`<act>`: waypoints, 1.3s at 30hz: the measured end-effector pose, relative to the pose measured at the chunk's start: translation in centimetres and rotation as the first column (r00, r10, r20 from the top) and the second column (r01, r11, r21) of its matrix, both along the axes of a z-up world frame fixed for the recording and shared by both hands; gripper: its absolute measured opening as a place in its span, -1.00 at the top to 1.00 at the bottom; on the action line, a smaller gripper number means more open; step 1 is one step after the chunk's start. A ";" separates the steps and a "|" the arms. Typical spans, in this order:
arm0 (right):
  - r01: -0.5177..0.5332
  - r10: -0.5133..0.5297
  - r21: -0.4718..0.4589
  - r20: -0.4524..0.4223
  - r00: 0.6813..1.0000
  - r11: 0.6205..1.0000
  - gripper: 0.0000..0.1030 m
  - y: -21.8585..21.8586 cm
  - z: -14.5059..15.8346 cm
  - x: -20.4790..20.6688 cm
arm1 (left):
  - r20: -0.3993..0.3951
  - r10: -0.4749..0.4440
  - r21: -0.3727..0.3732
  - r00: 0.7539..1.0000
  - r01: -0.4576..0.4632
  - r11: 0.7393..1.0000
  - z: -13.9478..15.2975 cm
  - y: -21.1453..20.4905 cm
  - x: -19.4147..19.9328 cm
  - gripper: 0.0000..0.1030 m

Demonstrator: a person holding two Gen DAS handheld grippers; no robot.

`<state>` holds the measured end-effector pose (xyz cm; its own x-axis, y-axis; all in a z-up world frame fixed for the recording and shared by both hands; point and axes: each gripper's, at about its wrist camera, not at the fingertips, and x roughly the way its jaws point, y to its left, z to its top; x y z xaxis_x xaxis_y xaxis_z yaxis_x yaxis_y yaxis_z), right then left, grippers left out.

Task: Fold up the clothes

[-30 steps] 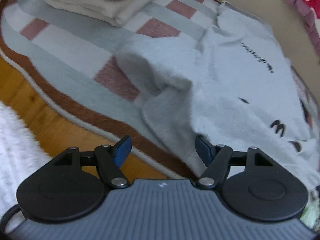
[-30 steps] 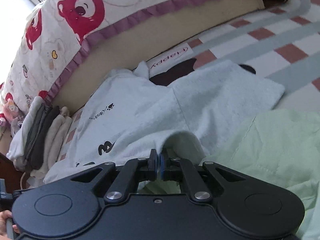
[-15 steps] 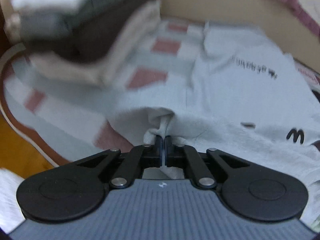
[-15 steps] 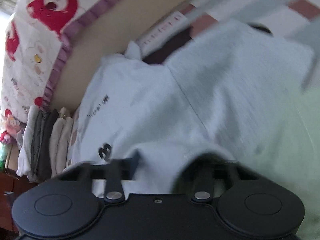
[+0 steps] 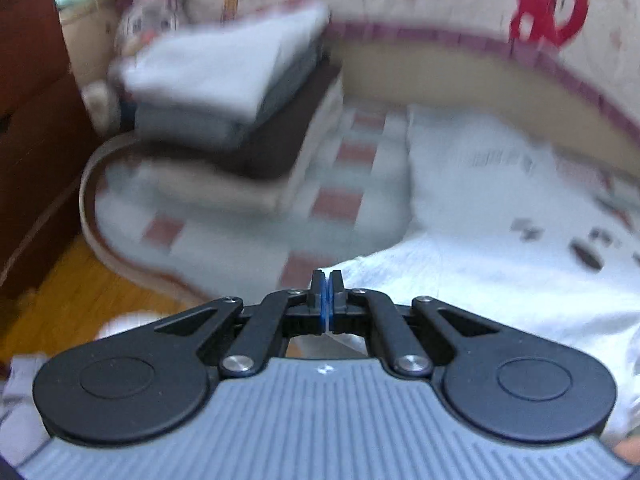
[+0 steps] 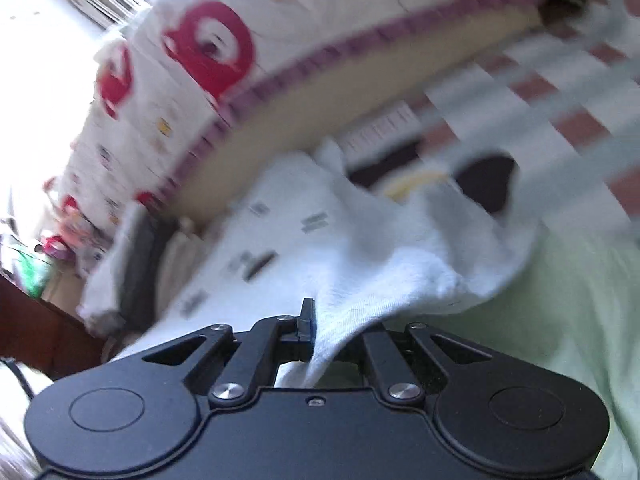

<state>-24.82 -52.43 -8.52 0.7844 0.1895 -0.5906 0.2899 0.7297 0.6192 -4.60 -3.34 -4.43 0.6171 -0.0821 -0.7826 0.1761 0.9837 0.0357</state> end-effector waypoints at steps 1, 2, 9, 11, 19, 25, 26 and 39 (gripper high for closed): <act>0.000 0.000 -0.001 -0.037 0.999 1.000 0.91 0.2 -1.1 -0.2 | -0.042 0.014 0.020 0.999 -0.013 1.000 -1.1 0.1 0.0 0.98; -0.012 0.012 -0.005 -0.067 0.998 1.000 0.91 0.6 -2.1 0.0 | -0.077 0.026 0.042 0.997 -0.023 0.999 -2.1 0.2 0.1 0.98; -0.095 0.083 -0.047 -0.213 0.974 0.994 0.90 2.2 -6.1 1.6 | -0.285 0.035 0.023 0.958 -0.030 0.999 -6.2 1.1 1.3 0.98; -0.115 0.098 -0.064 -0.232 0.968 0.991 0.90 2.1 -6.3 1.9 | -0.307 0.041 0.033 0.951 -0.032 0.999 -7.0 1.0 1.4 0.98; -0.173 0.135 -0.093 -0.322 0.937 0.981 0.39 1.5 -5.3 1.2 | -0.176 -0.051 0.116 0.983 0.072 0.991 -1.8 -0.9 0.2 0.93; -0.042 0.033 -0.096 -0.099 0.995 0.994 -0.04 -4.9 -0.6 -1.4 | -0.077 -0.384 -0.051 0.920 0.381 0.923 2.4 -6.2 1.0 0.54; -0.003 -0.005 -0.097 -0.081 0.997 0.995 -0.04 -6.1 -0.6 -1.5 | -0.074 -0.421 -0.060 0.904 0.418 0.907 2.4 -8.0 1.5 0.52; 0.151 -0.157 -0.048 -0.141 0.977 0.987 -0.04 -11.0 -7.5 2.2 | -0.177 -0.850 -0.140 0.497 0.842 0.521 -5.8 -35.4 -0.2 0.31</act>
<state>-22.60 -63.44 -15.99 0.7085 0.0489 -0.7040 0.4849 0.6910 0.5360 -4.80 -38.72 -10.24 0.0723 -0.5051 -0.8600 0.9231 0.3603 -0.1340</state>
